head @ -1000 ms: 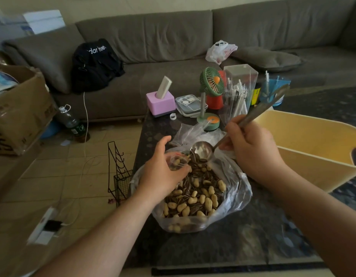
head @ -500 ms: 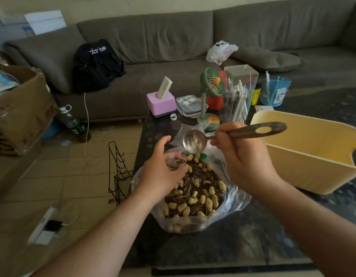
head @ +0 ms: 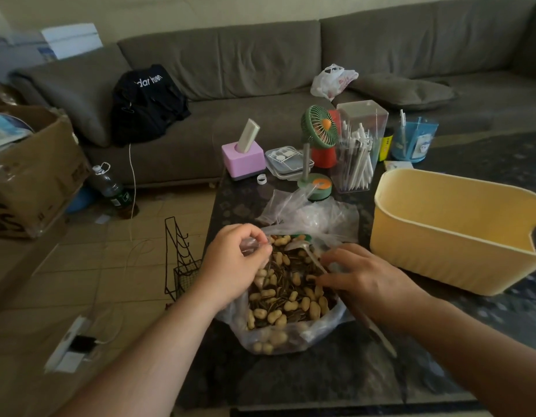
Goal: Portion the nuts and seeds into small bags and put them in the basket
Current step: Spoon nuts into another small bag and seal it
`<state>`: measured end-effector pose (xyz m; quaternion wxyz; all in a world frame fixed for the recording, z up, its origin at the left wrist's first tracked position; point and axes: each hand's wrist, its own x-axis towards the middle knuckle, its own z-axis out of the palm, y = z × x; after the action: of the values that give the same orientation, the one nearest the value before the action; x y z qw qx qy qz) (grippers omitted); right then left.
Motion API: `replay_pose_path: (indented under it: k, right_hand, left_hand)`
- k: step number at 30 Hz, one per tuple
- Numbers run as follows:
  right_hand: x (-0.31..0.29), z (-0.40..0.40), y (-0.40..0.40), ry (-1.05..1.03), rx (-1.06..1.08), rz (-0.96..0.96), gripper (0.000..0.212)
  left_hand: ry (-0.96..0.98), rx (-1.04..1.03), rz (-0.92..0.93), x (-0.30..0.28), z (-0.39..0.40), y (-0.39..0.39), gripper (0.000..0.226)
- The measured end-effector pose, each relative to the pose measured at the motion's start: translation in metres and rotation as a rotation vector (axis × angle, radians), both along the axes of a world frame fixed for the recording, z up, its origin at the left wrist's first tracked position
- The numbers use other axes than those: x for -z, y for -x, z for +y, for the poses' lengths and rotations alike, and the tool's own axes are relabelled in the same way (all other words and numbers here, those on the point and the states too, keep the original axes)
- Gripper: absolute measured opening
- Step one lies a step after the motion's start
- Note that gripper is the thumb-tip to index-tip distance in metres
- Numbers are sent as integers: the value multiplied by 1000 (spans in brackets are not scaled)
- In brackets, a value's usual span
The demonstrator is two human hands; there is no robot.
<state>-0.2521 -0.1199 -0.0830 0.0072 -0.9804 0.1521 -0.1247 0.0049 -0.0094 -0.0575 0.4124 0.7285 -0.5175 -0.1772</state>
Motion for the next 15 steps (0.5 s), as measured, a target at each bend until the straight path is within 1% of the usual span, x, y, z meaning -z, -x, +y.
replay_pose_path:
  k: [3, 6, 8, 10, 12, 13, 15]
  right_hand:
    - [-1, 2, -1, -5, -14, -2, 50]
    - [1, 4, -3, -21, -30, 34, 57]
    - [2, 3, -5, -37, -19, 43, 51]
    - [0, 3, -7, -101, 37, -39, 43]
    - [-7, 4, -10, -218, 145, -166, 45]
    - [-12, 5, -12, -286, 207, -235, 45]
    - [-23, 8, -18, -474, 333, -386, 36]
  left_hand:
    - [50, 30, 118, -4, -3, 7, 21]
    - [65, 25, 161, -6, -3, 14, 23]
    - [75, 12, 218, -7, -3, 18, 20]
    - [90, -23, 309, -4, -6, 18, 17]
    - [93, -29, 417, -5, -8, 21, 16]
    - [88, -19, 463, -6, -9, 23, 15]
    - [81, 8, 543, -6, -10, 26, 17]
